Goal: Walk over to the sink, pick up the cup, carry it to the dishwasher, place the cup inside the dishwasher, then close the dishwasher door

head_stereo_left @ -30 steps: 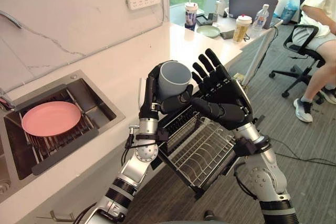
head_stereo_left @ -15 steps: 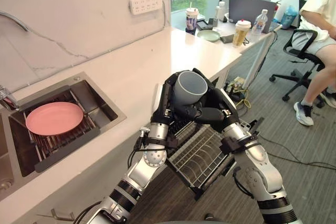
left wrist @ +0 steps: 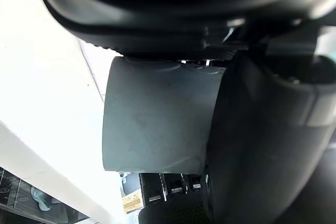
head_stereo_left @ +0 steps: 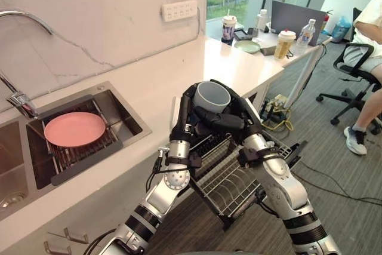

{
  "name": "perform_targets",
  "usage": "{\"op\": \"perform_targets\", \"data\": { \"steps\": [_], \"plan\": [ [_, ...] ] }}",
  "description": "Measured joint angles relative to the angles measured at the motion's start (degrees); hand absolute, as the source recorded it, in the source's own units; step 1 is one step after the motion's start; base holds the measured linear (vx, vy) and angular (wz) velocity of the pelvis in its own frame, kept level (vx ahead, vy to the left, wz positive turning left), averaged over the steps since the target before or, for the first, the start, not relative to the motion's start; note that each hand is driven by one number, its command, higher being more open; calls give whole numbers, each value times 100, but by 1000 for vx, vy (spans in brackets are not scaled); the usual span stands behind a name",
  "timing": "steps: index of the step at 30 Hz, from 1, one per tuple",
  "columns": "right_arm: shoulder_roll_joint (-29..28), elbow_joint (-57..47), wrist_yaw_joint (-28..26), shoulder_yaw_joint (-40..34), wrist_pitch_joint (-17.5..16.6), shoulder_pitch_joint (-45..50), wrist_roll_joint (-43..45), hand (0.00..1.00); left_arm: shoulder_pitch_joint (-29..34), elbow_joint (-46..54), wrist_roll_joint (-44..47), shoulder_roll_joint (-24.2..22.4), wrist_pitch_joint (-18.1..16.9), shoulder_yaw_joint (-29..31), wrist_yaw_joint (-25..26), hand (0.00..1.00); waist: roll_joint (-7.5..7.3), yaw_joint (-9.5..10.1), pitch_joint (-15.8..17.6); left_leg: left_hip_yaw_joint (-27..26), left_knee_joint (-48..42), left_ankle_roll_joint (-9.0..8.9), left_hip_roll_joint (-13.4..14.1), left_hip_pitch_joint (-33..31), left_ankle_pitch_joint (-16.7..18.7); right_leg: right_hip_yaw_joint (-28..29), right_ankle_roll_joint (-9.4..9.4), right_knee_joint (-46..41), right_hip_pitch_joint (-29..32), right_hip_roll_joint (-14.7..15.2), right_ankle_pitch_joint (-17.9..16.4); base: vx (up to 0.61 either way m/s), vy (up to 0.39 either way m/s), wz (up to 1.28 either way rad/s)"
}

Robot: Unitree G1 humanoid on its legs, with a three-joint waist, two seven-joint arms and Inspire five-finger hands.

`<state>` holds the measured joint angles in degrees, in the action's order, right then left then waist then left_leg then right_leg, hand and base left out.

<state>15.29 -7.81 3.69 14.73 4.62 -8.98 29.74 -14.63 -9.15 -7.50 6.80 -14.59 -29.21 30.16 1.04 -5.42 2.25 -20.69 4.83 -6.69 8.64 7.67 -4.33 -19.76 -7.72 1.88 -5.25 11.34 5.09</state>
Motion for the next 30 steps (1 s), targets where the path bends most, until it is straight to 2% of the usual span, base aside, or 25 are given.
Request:
{"op": "perform_targets", "data": {
  "steps": [8,9,15,19,26,30],
  "plan": [
    [-1,24,409,238,-283,15,282,0,-68,16,-5,1,78,-12,-25,0,6,-3,-32,93,1,-7,1,-74,-28,-97,2,17,-3,1,-1,4,3,5],
    [-1,25,435,254,-303,17,284,0,-69,16,-5,2,79,-13,-28,100,6,-3,-32,95,1,-8,1,-76,-30,-99,2,17,-3,1,-1,3,5,4],
    [-96,49,775,302,-534,128,724,0,-95,22,-37,16,38,-193,-56,100,9,-7,-34,133,1,-8,0,-117,-43,-133,2,19,4,4,-3,2,3,2],
    [-529,67,1177,212,-878,186,1035,0,-96,23,-38,17,-196,-483,-130,100,14,-16,-36,152,2,-5,-2,-131,-47,-148,2,19,8,8,-3,0,1,1],
    [-724,106,1770,-76,-1289,186,1039,0,-93,21,-55,15,-300,-902,-404,100,93,-26,-87,250,6,7,-12,-180,-83,-224,1,19,7,16,-3,-1,3,6],
    [-870,226,1846,-339,-1553,184,1046,0,-73,21,-96,7,-298,-1119,-573,100,139,-33,-117,259,6,9,-11,-181,-94,-226,2,19,6,15,-3,0,0,0]
  ]
}}
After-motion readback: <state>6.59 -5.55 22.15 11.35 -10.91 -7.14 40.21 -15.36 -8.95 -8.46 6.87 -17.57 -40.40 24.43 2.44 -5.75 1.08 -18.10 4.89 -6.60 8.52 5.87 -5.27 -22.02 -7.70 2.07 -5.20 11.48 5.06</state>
